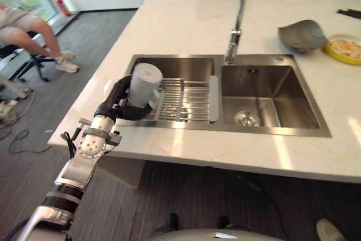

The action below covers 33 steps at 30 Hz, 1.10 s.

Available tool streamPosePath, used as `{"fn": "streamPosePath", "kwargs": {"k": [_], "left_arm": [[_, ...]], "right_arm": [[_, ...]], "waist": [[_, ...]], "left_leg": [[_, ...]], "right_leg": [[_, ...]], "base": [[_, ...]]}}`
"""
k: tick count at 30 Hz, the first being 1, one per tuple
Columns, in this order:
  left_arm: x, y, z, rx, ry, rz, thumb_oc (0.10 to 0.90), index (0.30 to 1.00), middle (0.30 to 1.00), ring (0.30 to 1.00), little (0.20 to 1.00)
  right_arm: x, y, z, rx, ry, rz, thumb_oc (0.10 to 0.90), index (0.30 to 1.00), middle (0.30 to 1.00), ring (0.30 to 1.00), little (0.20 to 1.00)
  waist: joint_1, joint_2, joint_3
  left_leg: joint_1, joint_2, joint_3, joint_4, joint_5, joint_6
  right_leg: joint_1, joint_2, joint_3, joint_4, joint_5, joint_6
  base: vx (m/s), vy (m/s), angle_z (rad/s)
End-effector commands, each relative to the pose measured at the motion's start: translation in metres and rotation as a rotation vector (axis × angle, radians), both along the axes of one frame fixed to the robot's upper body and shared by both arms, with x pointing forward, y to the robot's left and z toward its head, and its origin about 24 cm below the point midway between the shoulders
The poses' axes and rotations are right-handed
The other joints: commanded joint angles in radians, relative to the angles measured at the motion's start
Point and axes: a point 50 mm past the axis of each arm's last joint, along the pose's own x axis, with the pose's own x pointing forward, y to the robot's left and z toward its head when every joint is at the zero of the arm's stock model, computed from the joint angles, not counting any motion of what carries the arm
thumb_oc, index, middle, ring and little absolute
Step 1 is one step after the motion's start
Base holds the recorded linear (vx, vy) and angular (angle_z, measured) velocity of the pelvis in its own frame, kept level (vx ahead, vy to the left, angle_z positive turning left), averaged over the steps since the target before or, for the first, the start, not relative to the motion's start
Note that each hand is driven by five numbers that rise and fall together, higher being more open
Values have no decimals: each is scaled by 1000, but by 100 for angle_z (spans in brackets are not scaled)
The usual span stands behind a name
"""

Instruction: Place the dishes in the dishwasher.

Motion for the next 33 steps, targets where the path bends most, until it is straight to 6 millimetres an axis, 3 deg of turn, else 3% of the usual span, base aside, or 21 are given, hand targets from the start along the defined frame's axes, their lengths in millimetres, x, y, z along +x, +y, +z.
{"fn": "streamPosePath", "kwargs": {"k": [1,4,8,11,12,14,15,17,18,19,20,21,22,23,24,25,26,27,28,30,33], "left_arm": [[9,7,104,-114,-446,-41,400,300,300,300,300],[-1,10,98,-167,-459,-27,400,300,300,300,300],[-21,21,74,-80,-387,32,400,300,300,300,300],[-32,33,56,-58,-320,83,400,300,300,300,300],[-36,37,48,-35,-287,103,400,300,300,300,300],[-37,38,47,-16,-278,103,400,300,300,300,300],[-40,40,47,24,-267,99,400,300,300,300,300],[-40,38,48,27,-264,84,400,300,300,300,300],[-44,38,45,46,-249,83,400,300,300,300,300],[-44,32,40,41,-226,56,400,300,300,300,300],[-44,32,41,42,-226,56,400,300,300,300,300],[-39,29,40,102,-206,46,400,300,300,300,300],[-39,29,40,104,-207,45,400,300,300,300,300],[-37,29,40,128,-201,54,400,300,300,300,300],[-35,26,40,130,-207,47,400,300,300,300,300],[-31,21,40,118,-212,39,400,300,300,300,300],[-25,10,37,112,-201,-1,400,300,300,300,300],[-25,10,37,113,-201,-1,400,300,300,300,300],[-21,3,35,123,-193,-21,400,300,300,300,300],[-15,-9,36,137,-195,-62,400,300,300,300,300],[-15,-9,36,137,-195,-62,400,300,300,300,300]], "right_arm": [[14,-22,8,-54,-38,-3,800,900,900,900,900],[10,-30,11,-87,-33,-24,800,900,900,900,900],[8,-36,13,-115,-24,-22,800,900,900,900,900],[12,-43,15,-145,-36,-28,800,900,900,900,900],[15,-49,19,-169,-50,-28,800,900,900,900,900],[19,-53,21,-183,-61,-21,800,900,900,900,900],[27,-61,25,-209,-85,-5,800,900,900,900,900],[31,-64,27,-221,-96,-8,800,900,900,900,900],[36,-70,30,-238,-107,-2,800,900,900,900,900],[56,-68,32,-239,-147,21,800,900,900,900,900],[57,-68,32,-239,-148,21,800,900,900,900,900],[77,-67,36,-246,-215,45,800,900,900,900,900],[77,-66,36,-245,-216,43,800,900,900,900,900],[81,-58,34,-222,-248,55,800,900,900,900,900],[89,-50,33,-201,-292,57,800,900,900,900,900],[98,-46,35,-191,-334,48,800,900,900,900,900],[106,-39,35,-158,-389,-6,800,900,900,900,900],[106,-39,35,-158,-390,-7,800,900,900,900,900],[107,-36,35,-151,-413,-33,800,900,900,900,900],[111,-25,35,-120,-461,-55,800,900,900,900,900],[111,-25,35,-120,-461,-55,800,900,900,900,900]], "waist": [[23,18,20],[28,20,29],[24,8,29],[12,-7,9],[1,-15,-12],[-7,-16,-18],[-14,-20,-35],[-20,-21,-41],[-12,-17,-52],[1,-25,-53],[-1,-28,-53],[26,-53,-34],[24,-61,-33],[25,-78,-23],[13,-88,-17],[-8,-105,-10],[-39,-112,-10],[-36,-113,-11],[-45,-116,-8],[-53,-130,-4],[-53,-130,-5]], "left_leg": [[-123,34,148,13,82,-47],[-139,62,281,34,78,-49],[-59,113,299,149,11,-40],[56,191,330,175,-18,-53],[119,255,387,168,-18,-78],[137,281,412,169,-9,-87],[174,310,462,159,-15,-96],[182,305,463,145,-27,-95],[191,294,473,117,-91,-92],[167,251,451,105,-187,-58],[164,245,449,109,-191,-54],[145,182,408,49,-209,-21],[144,169,404,44,-206,-14],[139,135,376,13,-207,3],[130,118,348,10,-214,14],[120,91,333,10,-198,32],[122,58,254,11,-197,64],[120,56,255,11,-195,64],[119,34,204,10,-193,80],[112,-6,126,4,-185,101],[111,-6,126,4,-185,101]], "right_leg": [[13,-53,-48,19,-169,90],[7,-82,-156,19,-162,92],[-12,-118,-228,19,-128,83],[-38,-144,-308,19,-98,92],[-46,-178,-368,19,-76,111],[-47,-198,-404,21,-56,119],[-68,-251,-476,34,-3,137],[-73,-270,-487,41,17,148],[-81,-317,-524,57,50,177],[-99,-372,-506,88,79,200],[-101,-380,-506,91,81,203],[-114,-462,-510,166,158,221],[-118,-478,-510,175,158,221],[-129,-503,-478,212,165,221],[-146,-495,-396,233,179,221],[-173,-474,-281,241,205,219],[-190,-346,-41,273,132,195],[-196,-348,-37,276,132,194],[-194,-277,25,296,81,184],[-176,-190,35,327,-11,157],[-176,-190,35,327,-11,157]], "base": [[-272,-168,158],[-272,-102,137],[-317,28,98],[-347,110,84],[-288,174,92],[-312,340,115],[-332,438,128],[-218,420,148],[-227,729,151],[-164,628,103],[-265,745,95],[-205,424,95],[-296,558,149],[-121,281,140],[-141,411,158],[44,510,121],[59,394,131],[127,369,177],[49,223,192],[21,234,190],[17,68,149]]}}
